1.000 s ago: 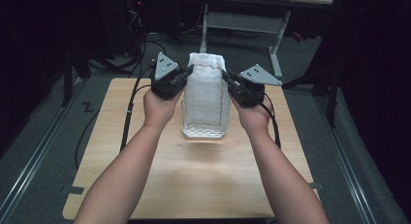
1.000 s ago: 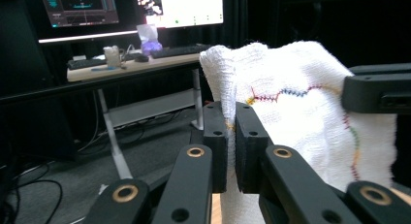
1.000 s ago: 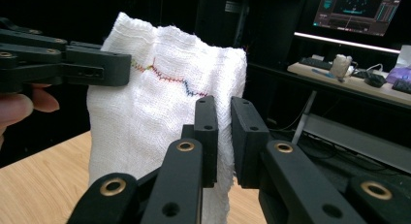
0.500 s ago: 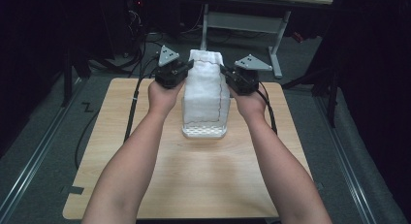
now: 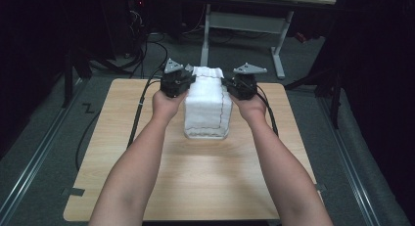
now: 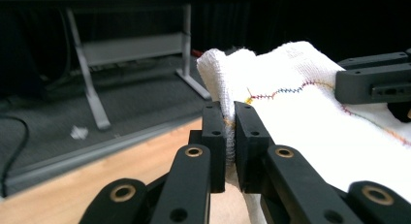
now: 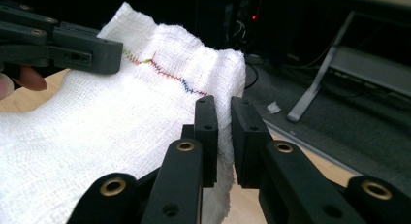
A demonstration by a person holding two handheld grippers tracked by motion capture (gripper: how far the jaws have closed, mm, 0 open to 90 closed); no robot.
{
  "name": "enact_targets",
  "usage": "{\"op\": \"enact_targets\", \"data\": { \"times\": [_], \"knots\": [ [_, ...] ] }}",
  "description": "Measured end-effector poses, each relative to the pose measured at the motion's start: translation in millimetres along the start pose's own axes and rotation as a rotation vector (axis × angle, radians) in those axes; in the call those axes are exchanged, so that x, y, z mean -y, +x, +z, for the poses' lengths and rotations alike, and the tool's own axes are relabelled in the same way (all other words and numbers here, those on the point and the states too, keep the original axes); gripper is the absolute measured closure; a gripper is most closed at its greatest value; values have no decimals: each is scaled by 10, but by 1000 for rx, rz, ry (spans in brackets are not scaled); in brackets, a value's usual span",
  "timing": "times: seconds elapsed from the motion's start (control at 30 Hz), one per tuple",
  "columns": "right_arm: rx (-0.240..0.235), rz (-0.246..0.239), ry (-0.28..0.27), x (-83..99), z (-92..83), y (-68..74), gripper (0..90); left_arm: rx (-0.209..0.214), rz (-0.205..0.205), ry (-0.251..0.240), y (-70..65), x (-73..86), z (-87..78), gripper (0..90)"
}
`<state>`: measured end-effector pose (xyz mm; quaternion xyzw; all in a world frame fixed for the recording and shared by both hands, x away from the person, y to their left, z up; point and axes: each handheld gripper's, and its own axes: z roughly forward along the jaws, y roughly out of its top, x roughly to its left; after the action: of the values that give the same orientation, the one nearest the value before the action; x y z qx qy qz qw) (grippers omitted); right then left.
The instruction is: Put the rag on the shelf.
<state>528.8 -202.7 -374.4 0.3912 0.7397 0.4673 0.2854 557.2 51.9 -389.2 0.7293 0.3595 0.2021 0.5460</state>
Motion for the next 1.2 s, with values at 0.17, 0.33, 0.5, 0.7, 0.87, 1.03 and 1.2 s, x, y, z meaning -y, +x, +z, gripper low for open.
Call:
{"op": "enact_targets", "data": {
  "times": [0.17, 0.33, 0.5, 0.7, 0.87, 1.03, 1.2],
  "knots": [
    [-19, 23, 29, 28, 76, -27, 824, 19, -35, 58, 65, 72, 51, 834],
    [-56, 80, 63, 57, 131, -94, 821, 30, -43, 89, 67, 144, 86, 833],
    [-44, 74, 70, 57, 128, -85, 790, 22, -39, 97, 64, 158, 72, 830],
    [-5, 54, 54, 30, 104, -56, 752, -2, -41, 104, 72, 170, 30, 751],
    [16, 42, 38, 1, 48, -59, 734, -26, -44, 90, 71, 148, -37, 711],
    [31, 40, 16, 10, -93, -80, 703, -60, -24, 67, 70, 133, -183, 660],
    [51, 30, -9, 87, -277, -88, 663, -86, -13, 53, 75, 151, -367, 642]
  ]
}}
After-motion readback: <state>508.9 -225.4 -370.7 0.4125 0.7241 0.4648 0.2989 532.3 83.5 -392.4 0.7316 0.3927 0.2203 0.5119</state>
